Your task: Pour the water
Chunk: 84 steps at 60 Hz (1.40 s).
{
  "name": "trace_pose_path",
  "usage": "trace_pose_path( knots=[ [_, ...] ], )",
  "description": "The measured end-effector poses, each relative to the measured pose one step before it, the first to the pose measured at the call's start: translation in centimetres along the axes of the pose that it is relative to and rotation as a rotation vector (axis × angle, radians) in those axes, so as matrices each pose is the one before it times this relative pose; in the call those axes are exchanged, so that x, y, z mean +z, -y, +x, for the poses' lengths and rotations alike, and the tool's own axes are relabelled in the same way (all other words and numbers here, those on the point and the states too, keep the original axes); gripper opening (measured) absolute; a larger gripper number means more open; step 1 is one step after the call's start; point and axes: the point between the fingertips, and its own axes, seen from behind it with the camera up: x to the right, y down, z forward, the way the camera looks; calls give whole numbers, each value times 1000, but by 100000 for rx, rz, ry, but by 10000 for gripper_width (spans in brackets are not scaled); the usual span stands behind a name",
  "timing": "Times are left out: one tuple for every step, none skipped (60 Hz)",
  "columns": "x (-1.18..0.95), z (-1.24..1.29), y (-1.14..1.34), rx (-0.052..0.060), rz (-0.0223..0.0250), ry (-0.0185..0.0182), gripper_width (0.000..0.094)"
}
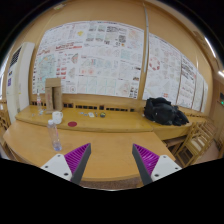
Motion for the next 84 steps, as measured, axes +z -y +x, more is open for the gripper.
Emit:
trace_pose_path(
  knots=[
    [156, 54, -1, 46, -191, -69, 851],
    [27, 29, -89, 76, -267, -141, 851],
    [30, 47, -109, 40, -301, -162, 851],
    [53, 64, -94, 10, -290, -160, 851],
    [66, 89, -117, 49, -323, -197, 852],
    [86, 71, -132, 65, -345, -198, 851],
    [59, 83, -157, 72, -346, -167, 850],
    [-115, -23, -382, 48, -266, -241, 853],
    [26, 83, -210, -16, -341, -102, 851],
    [70, 59, -259, 14, -409, -37, 851],
    [117, 52, -292, 13, -380, -56, 851],
    [83, 6, -267, 11, -351, -39, 850],
    [76, 14, -299, -26, -299, -41, 852],
    [82, 56, -321, -35, -262, -66, 850],
    [85, 39, -316, -86, -269, -75, 850],
    [107, -4, -315, -82, -267, -106, 851],
    [82, 8, -307, -142, -274, -98, 852],
    [104, -43, -374, -184, -252, -51, 850],
    [127, -91, -418, -188, -213, -5, 850],
    [108, -72, -430, -187, -253, 41, 851],
    [109, -146, -487, -184, -233, 80, 850],
    [104, -169, -494, -118, -190, 77, 852],
    [119, -175, -505, -97, -133, 79, 855],
    [128, -207, -576, -85, -290, 90, 854],
    [147, -276, -610, -103, -460, 78, 855],
    [97, -319, -703, -125, -693, 193, 859],
    [132, -426, -679, -153, -803, 351, 856],
    [179, -496, -687, -218, -831, 339, 855],
    [158, -560, -747, -230, -818, 480, 853],
    [161, -640, -666, -141, -820, 512, 851],
    [203, -651, -628, -167, -855, 595, 850],
    [222, -755, -583, -123, -861, 680, 853],
    [206, -826, -586, -76, -788, 788, 853],
    [249, -887, -526, -84, -741, 857, 851],
    [222, -915, -459, -53, -674, 942, 852],
    [245, -957, -403, 52, -493, 974, 852],
    [303, -976, -319, 106, -329, 965, 852],
    [335, -1038, -308, 196, -188, 940, 853],
    [341, -1034, -211, 212, -98, 868, 850],
    [385, -1050, -190, 252, -27, 893, 851],
    [400, -1089, -140, 283, -35, 948, 855],
    [440, -1073, -82, 259, 33, 984, 855],
    [496, -1136, -20, 226, 206, 998, 855],
    [523, -1061, 99, 151, 322, 891, 857],
    [573, -1032, 142, 101, 379, 738, 859],
    [575, -1086, 189, 45, 442, 790, 855],
    [596, -1096, 202, -75, 430, 912, 856],
    [389, -959, 448, -119, 192, 909, 858],
    [911, -1160, 116, -145, 898, 704, 855],
    [690, -975, 348, -168, 635, 749, 855],
    [704, -995, 352, -188, 595, 685, 856],
    [791, -944, 396, -242, 540, 560, 856],
    [769, -870, 411, -162, 441, 441, 853],
    [878, -843, 382, -115, 485, 365, 852],
    [823, -812, 427, -24, 433, 406, 850],
    [639, -711, 615, 79, 239, 557, 853],
    [1183, -735, 225, 41, 994, 290, 853],
    [921, -701, 401, 283, 710, 140, 849],
    [842, -551, 390, 289, 433, 31, 850],
    [906, -476, 392, 349, 351, -12, 850],
    [965, -475, 374, 299, 399, 33, 848],
    [966, -442, 417, 269, 596, 100, 850],
    [938, -354, 423, 245, 708, -40, 849],
    [970, -266, 412, 216, 780, -193, 849],
    [958, -220, 372, 286, 674, -404, 850],
    [874, 241, 839, 175, 12, -164, 851],
    [918, -500, -29, 345, 752, -757, 849],
    [807, -156, 285, 193, 429, -550, 850],
    [803, -99, 240, 158, 491, -564, 850],
    [799, -84, 274, 67, 522, -640, 849],
    [756, -11, 270, -44, 527, -726, 851],
    [740, 9, 273, -40, 609, -733, 848],
    [721, -36, 228, -31, 610, -568, 846],
    [801, 158, 430, -69, 491, -75, 838],
    [625, -90, 184, 105, 578, -125, 827],
    [575, -47, 117, 155, 499, -231, 809],
    [558, -52, 102, 7, 446, -8, 797],
    [537, -52, 57, -128, 421, 119, 779],
    [475, -124, 38, -258, 401, 251, 739],
    [444, -70, 22, -383, 456, 199, 674],
    [389, -34, 14, -519, 587, -32, 608],
    [334, -94, 39, -613, 617, 216, 542],
    [230, -118, 190, -196, 1223, 153, 525],
    [174, -34, 226, -210, 1339, -70, 524]
  ],
)
